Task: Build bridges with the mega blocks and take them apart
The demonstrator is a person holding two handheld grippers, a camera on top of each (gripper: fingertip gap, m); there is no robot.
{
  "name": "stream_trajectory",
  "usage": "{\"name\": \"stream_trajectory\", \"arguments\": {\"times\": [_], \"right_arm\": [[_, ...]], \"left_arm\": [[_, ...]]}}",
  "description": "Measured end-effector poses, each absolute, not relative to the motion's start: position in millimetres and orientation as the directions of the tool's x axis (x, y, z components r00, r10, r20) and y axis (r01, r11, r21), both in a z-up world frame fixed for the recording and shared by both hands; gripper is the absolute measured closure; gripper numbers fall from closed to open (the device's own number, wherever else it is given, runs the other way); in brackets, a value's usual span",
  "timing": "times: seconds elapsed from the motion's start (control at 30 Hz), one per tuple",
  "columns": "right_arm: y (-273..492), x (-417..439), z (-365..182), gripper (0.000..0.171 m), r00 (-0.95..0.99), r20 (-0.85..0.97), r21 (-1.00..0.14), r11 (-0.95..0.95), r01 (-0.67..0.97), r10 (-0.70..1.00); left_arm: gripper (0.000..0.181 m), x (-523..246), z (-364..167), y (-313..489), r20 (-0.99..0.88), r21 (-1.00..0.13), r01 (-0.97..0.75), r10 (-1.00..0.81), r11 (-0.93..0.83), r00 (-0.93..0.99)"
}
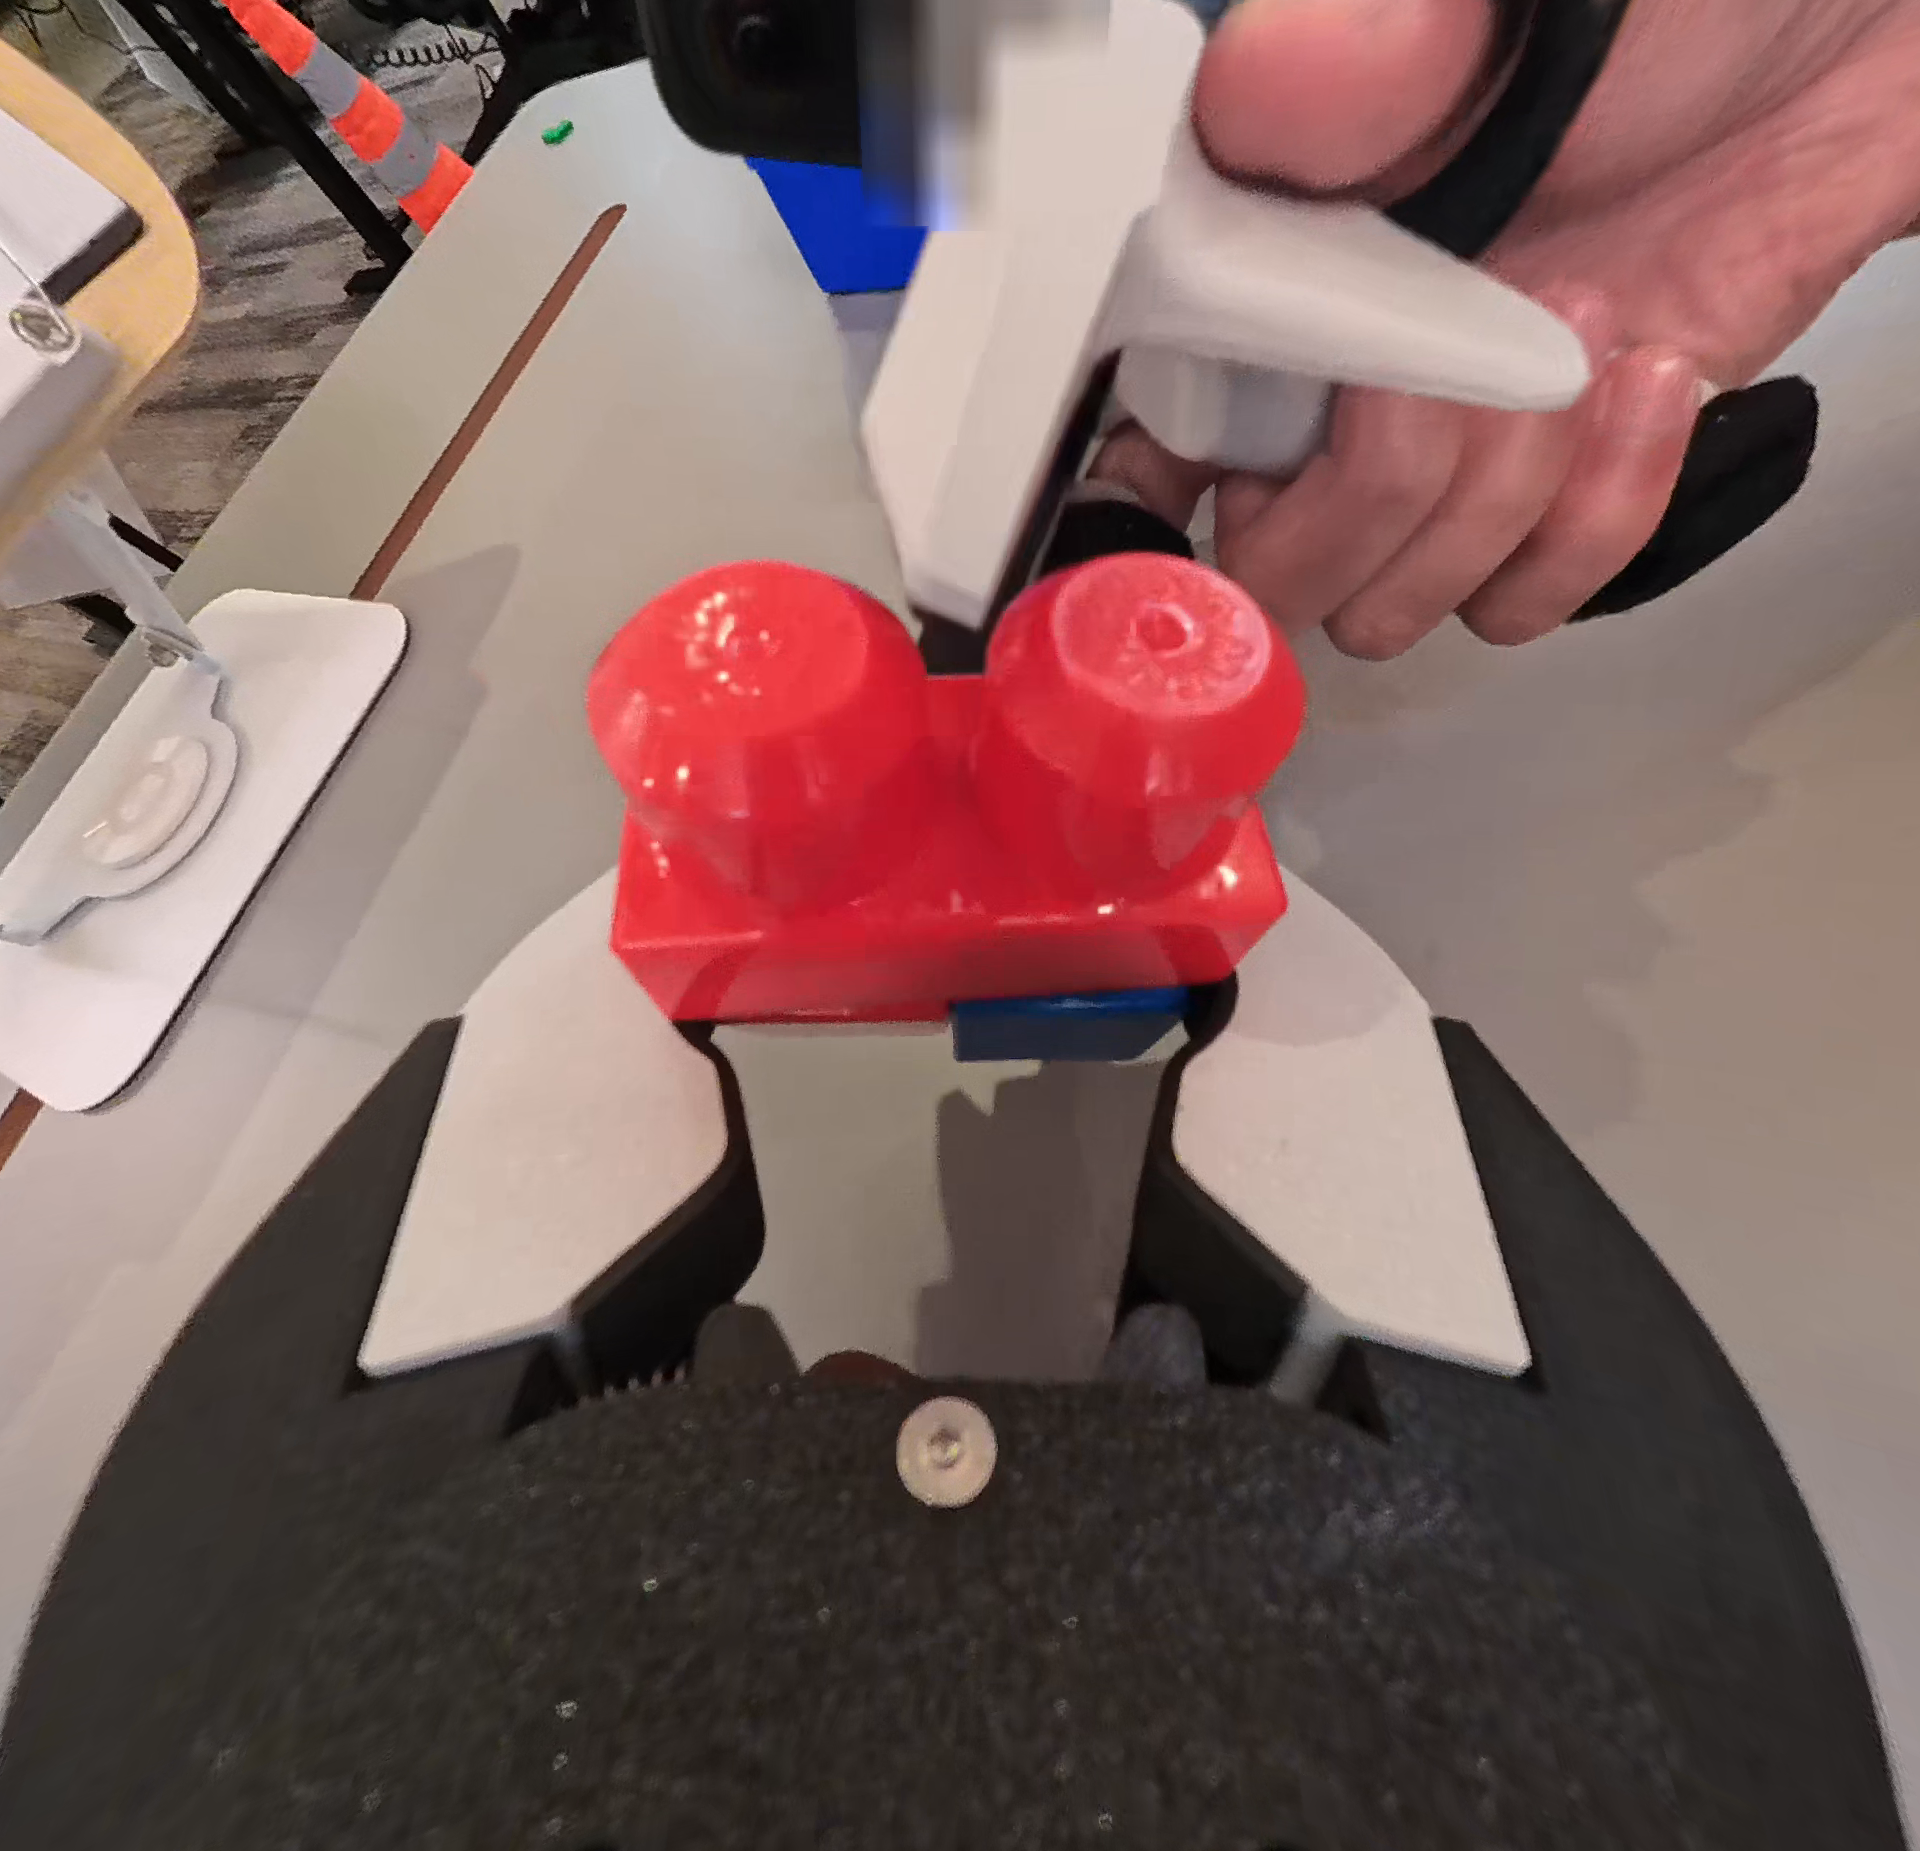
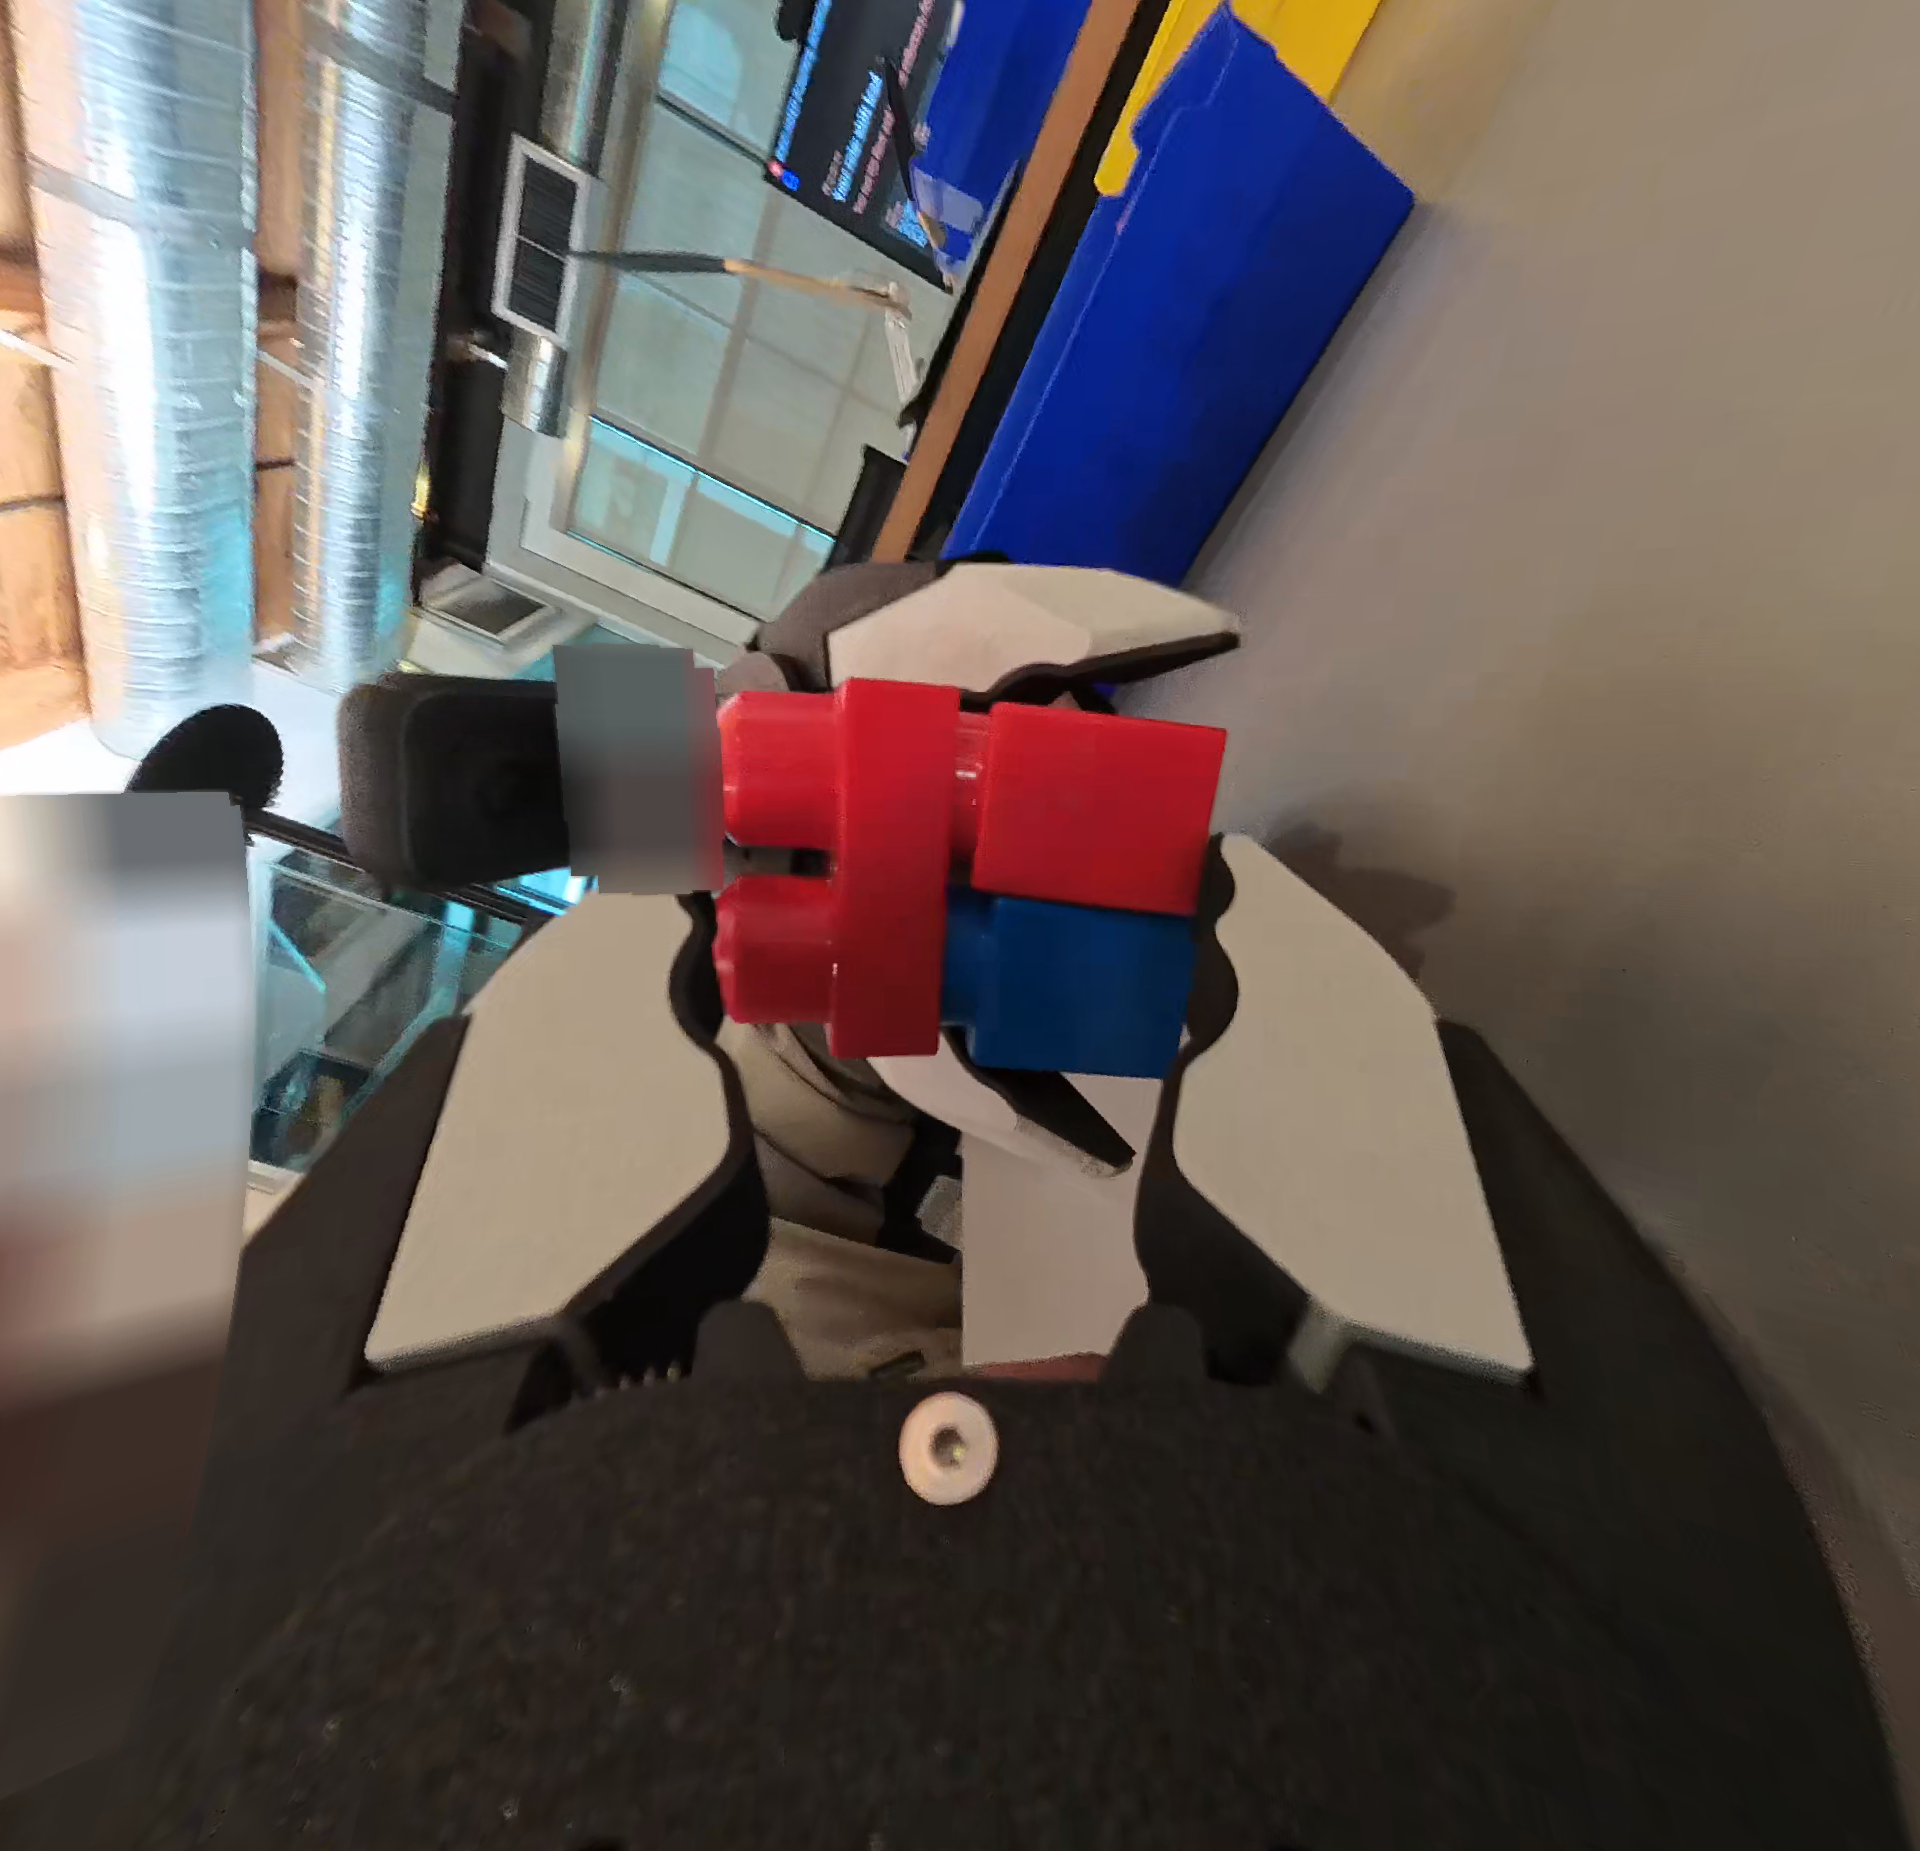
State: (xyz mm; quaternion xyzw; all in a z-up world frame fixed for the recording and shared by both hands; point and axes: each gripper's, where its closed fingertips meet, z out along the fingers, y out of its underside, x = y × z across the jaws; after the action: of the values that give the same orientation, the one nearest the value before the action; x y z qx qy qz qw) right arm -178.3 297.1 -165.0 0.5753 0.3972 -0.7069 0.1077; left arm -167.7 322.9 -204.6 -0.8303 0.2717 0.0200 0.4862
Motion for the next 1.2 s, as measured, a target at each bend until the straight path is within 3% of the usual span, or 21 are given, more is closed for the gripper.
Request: {"name": "stream_trajectory", "arguments": {"times": [0.1, 0.37, 0.5, 0.93, 1.2], "right_arm": [[298, -176, -166, 0.087, -0.323, -0.892, -0.452, -0.655, 0.605, 0.317], [274, -179, -175, 0.064, -0.316, -0.89, -0.455, -0.605, 0.654, 0.328], [287, -178, -172, 0.076, -0.325, -0.911, -0.409, -0.652, 0.638, 0.254], [288, -178, -175, 0.083, -0.345, -0.925, -0.356, -0.678, 0.644, 0.159], [293, -176, -173, 0.098, -0.365, -0.926, -0.325, -0.697, 0.639, 0.098]], "left_arm": [[0.093, -163, -204, 323, -0.3, -0.794, -0.478, -0.443, -0.375, 0.845], [0.092, -150, -208, 330, -0.324, -0.769, -0.519, -0.471, -0.375, 0.821], [0.092, -153, -202, 329, -0.304, -0.788, -0.494, -0.466, -0.367, 0.831], [0.092, -155, -203, 325, -0.278, -0.822, -0.459, -0.467, -0.336, 0.839], [0.093, -157, -195, 322, -0.25, -0.854, -0.418, -0.462, -0.308, 0.851]]}}
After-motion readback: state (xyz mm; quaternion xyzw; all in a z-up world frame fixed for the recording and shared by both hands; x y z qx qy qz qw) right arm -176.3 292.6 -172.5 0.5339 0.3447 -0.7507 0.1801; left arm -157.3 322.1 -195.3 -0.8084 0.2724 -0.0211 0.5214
